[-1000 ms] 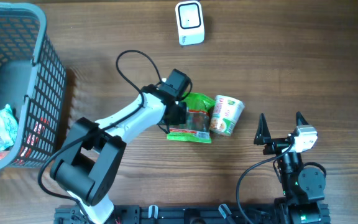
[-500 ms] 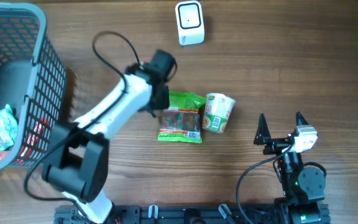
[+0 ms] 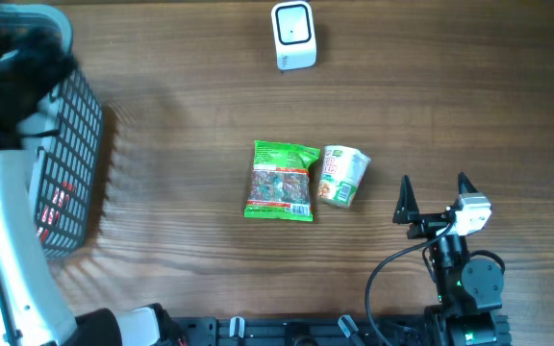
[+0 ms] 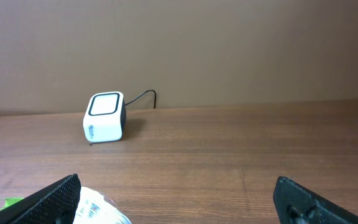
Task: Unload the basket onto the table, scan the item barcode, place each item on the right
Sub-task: 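Move the left gripper back into the basket toward the wipes pack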
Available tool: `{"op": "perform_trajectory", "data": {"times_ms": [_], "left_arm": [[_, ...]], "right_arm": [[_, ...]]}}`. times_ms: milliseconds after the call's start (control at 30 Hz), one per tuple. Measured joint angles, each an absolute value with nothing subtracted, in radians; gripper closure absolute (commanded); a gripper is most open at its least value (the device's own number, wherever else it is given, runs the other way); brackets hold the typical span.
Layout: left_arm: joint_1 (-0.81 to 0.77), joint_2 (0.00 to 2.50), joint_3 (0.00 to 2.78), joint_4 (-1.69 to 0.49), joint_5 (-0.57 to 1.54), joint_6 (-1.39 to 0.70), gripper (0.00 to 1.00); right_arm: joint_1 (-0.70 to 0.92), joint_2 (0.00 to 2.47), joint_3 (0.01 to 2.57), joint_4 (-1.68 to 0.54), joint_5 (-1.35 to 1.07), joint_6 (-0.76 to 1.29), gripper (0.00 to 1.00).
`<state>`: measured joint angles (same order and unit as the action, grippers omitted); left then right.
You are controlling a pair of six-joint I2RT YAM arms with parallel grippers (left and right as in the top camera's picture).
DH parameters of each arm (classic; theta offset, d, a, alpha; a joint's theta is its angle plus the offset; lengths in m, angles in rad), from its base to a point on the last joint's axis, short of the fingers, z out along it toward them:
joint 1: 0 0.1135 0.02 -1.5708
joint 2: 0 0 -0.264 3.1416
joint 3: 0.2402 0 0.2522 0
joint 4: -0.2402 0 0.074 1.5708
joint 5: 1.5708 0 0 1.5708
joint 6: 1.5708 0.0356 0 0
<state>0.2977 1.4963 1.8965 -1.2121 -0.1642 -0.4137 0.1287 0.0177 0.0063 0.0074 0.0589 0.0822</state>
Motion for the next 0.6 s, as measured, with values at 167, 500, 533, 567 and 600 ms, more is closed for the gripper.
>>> {"op": "perform_trajectory", "data": {"times_ms": [167, 500, 533, 567, 600], "left_arm": [[0.638, 1.542, 1.816, -1.224, -0.163, -0.437, 0.02], [0.761, 1.707, 1.449, -0.879, -0.149, -0.299, 0.0], [0.761, 1.74, 1.435, -0.863, -0.148, -0.27, 0.0], [0.761, 1.766, 1.43, -0.855, -0.145, -0.254, 0.0], [0.761, 1.795, 1.428, -0.846, -0.144, -0.238, 0.0]], "right_arm": [[0.129, 0.018, 0.006, 0.007, 0.059, 0.082, 0.0], [0.129, 0.018, 0.006, 0.007, 0.059, 0.082, 0.0], [0.129, 0.018, 0.006, 0.007, 0.059, 0.082, 0.0], [0.129, 0.018, 0.006, 0.007, 0.059, 0.082, 0.0], [0.129, 0.018, 0.006, 0.007, 0.059, 0.082, 0.0]]}}
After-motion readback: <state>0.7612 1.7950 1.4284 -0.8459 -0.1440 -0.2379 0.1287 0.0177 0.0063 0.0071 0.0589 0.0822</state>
